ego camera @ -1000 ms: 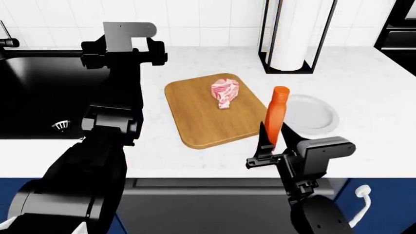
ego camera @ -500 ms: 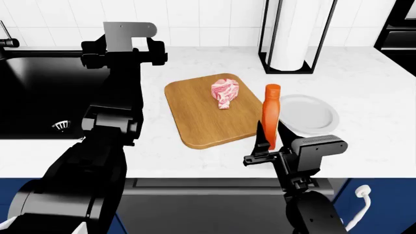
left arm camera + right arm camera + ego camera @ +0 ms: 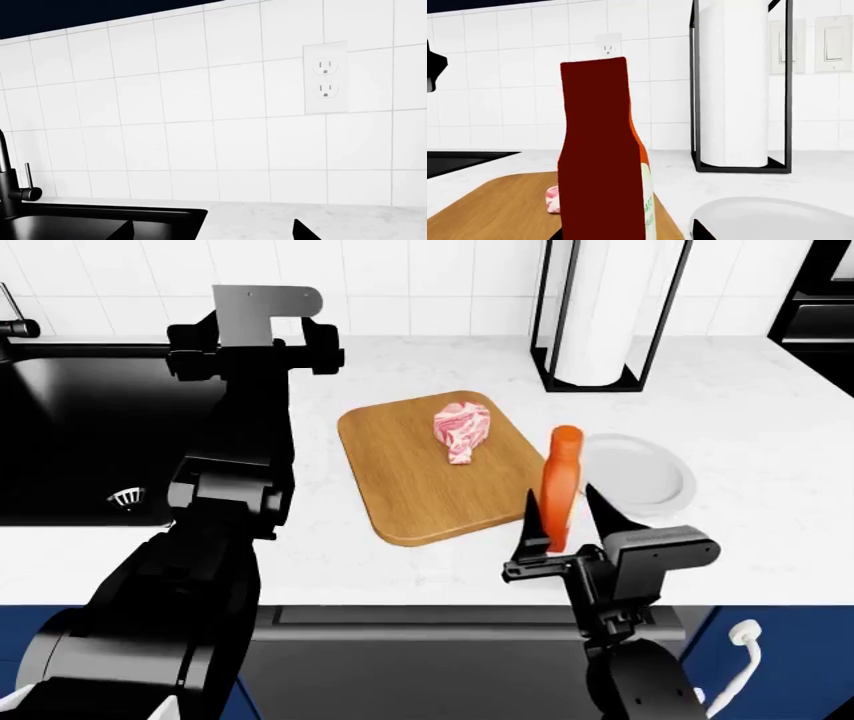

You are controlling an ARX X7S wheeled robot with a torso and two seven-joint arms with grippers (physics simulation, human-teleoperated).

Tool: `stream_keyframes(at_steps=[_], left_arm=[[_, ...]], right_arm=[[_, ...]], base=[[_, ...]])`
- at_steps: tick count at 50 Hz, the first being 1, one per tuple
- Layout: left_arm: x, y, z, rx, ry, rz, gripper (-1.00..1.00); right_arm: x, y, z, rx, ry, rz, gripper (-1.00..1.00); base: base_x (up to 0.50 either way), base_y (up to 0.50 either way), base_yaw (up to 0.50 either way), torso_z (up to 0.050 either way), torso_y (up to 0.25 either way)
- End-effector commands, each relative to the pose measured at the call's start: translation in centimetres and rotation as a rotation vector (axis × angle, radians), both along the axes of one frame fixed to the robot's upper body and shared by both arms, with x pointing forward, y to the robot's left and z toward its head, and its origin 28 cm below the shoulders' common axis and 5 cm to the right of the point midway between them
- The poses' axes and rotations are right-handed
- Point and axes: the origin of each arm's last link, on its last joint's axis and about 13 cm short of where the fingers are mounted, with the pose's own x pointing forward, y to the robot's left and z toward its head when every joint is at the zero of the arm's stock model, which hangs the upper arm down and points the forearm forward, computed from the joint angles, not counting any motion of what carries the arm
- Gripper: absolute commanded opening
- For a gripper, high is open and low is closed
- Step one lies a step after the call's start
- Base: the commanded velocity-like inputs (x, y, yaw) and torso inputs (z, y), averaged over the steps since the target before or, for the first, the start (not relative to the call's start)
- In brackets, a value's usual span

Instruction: Pick the pork chop from the plate and place it on the cutting board. Then pick the condiment bottle from the cabinet and place it next to the cutting board.

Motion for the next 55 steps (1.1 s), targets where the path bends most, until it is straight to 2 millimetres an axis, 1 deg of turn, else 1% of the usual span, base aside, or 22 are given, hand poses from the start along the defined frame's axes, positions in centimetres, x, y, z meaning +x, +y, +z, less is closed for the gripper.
stream_keyframes(at_steps=[1, 22, 35, 47, 51, 55], left_arm=[[0.0, 0.0, 0.0, 0.000, -0.001, -0.001, 1.00], [0.0, 0.0, 0.0, 0.003, -0.002, -0.002, 1.00], [0.0, 0.0, 0.0, 0.003, -0.002, -0.002, 1.00], [0.0, 0.1, 0.1, -0.011, -0.004, -0.001, 1.00], [0.1, -0.1, 0.5, -0.025, -0.039, -0.034, 1.00], [0.2, -0.4, 2.0, -0.042, -0.104, -0.097, 1.00]], right_arm=[[-0.8, -0.6, -1.8, -0.010, 0.082, -0.036, 1.00], [-0.8, -0.6, -1.7, 0.000, 0.089, -0.030, 1.00], [-1.4, -0.4, -0.4, 0.002, 0.059, -0.014, 1.00], [-2.7, -0.2, 1.0, 0.005, 0.018, 0.015, 1.00], [-2.9, -0.1, 1.5, 0.005, 0.008, 0.022, 1.00], [-3.5, -0.1, 2.1, 0.014, -0.013, 0.032, 1.00]], base=[[0.00, 0.00, 0.00, 0.000, 0.000], [0.00, 0.00, 0.00, 0.000, 0.000], [0.00, 0.00, 0.00, -0.001, 0.000], [0.00, 0.00, 0.00, 0.000, 0.000], [0.00, 0.00, 0.00, 0.000, 0.000], [0.00, 0.00, 0.00, 0.000, 0.000]])
